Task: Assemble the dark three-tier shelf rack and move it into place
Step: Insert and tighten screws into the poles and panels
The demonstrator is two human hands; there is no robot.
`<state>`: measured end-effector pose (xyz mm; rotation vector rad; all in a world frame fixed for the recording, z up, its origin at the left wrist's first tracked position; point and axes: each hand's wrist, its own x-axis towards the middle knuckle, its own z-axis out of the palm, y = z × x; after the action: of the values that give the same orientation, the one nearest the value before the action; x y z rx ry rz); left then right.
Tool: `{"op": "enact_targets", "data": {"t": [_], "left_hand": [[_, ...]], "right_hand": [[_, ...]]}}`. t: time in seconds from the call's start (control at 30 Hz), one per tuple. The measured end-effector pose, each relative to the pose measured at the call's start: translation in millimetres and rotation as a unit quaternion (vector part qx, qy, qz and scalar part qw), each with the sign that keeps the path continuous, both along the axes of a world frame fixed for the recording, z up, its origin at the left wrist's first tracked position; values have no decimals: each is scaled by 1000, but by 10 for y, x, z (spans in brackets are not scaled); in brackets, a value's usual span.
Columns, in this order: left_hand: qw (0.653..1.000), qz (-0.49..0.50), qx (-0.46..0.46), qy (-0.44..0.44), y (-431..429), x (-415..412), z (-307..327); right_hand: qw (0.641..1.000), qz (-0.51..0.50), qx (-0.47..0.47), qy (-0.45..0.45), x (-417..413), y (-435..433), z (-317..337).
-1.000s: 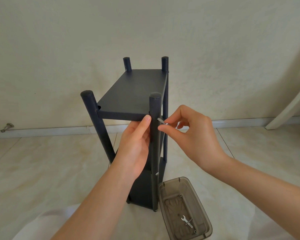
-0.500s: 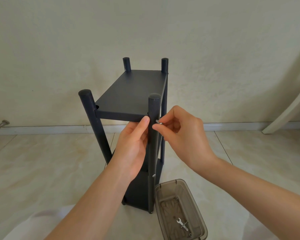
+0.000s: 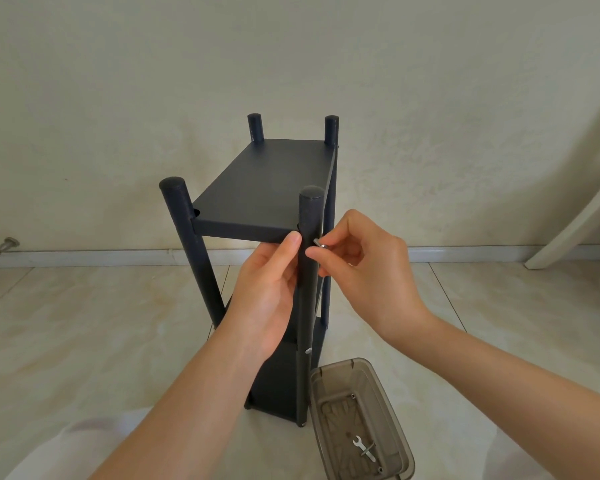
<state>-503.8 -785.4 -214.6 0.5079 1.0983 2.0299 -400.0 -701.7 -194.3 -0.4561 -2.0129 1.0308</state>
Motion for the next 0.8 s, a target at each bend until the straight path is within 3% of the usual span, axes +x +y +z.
{"op": "enact_targets", "data": {"t": [0.1,0.53,0.8], "left_hand": [[1000,1,4,-8,-3,-12,-10],[1000,2,5,-4,2,-15,-26],[1000,-11,12,1,-2,-43,-56]], "right_hand": [[999,-1,28,-20,-3,14,19],[998,-14,-36,-52,-46,76,112],[987,89,-114,-68,48,153,195]]}}
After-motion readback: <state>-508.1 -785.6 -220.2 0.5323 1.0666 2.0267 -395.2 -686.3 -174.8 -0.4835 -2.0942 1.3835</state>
